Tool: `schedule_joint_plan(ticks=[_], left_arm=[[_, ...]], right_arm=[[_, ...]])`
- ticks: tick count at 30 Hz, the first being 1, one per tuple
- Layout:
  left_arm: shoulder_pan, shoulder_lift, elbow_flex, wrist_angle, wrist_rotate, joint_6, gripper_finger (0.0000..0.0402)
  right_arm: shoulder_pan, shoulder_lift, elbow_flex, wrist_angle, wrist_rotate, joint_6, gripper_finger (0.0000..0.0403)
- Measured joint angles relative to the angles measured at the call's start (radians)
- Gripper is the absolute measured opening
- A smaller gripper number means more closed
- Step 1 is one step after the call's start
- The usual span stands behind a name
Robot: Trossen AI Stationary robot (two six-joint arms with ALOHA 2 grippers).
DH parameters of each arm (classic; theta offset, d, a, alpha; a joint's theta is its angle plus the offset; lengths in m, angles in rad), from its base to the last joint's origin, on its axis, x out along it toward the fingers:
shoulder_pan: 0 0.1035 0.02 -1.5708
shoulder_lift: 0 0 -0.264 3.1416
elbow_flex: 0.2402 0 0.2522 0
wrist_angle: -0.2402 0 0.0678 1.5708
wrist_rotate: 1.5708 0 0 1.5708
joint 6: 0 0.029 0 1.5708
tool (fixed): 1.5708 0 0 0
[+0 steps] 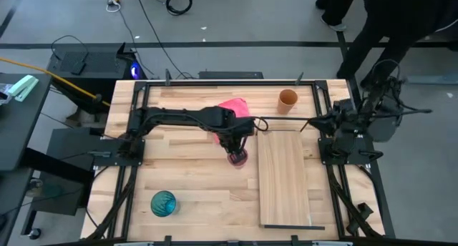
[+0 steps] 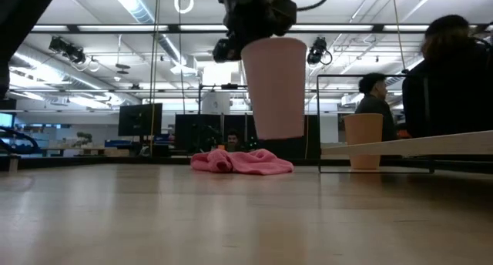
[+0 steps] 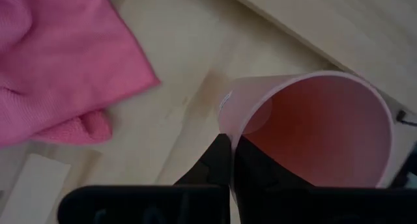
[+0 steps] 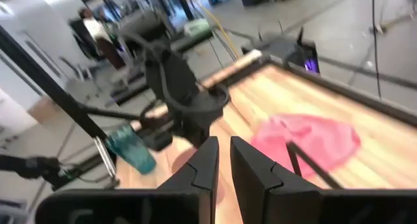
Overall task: Stack small to large cups/mugs on shelf
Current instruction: Move the pink plastic glass from the top left to the center of the table
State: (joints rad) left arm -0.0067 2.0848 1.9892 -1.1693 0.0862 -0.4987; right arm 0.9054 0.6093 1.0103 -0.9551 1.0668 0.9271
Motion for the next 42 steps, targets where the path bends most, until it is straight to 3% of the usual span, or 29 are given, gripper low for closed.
schedule_joint_plan(ticks=[8, 22, 42], left_arm=[[0.037, 0.047, 0.000, 0.019, -0.015, -0.014, 0.0009], [0.060, 0.098, 0.000, 0.035, -0.056, -0.009, 0.0009], [0.053, 0.097, 0.000, 0.054, -0.015, -0.002, 0.0028]], right_arm=[[-0.058, 0.107, 0.000, -0.136, -0.098, 0.167, 0.0048], [-0.227, 0.224, 0.000, -0.170, -0.274, 0.164, 0.0048], [-0.250, 0.234, 0.000, -0.170, -0.305, 0.144, 0.0048]])
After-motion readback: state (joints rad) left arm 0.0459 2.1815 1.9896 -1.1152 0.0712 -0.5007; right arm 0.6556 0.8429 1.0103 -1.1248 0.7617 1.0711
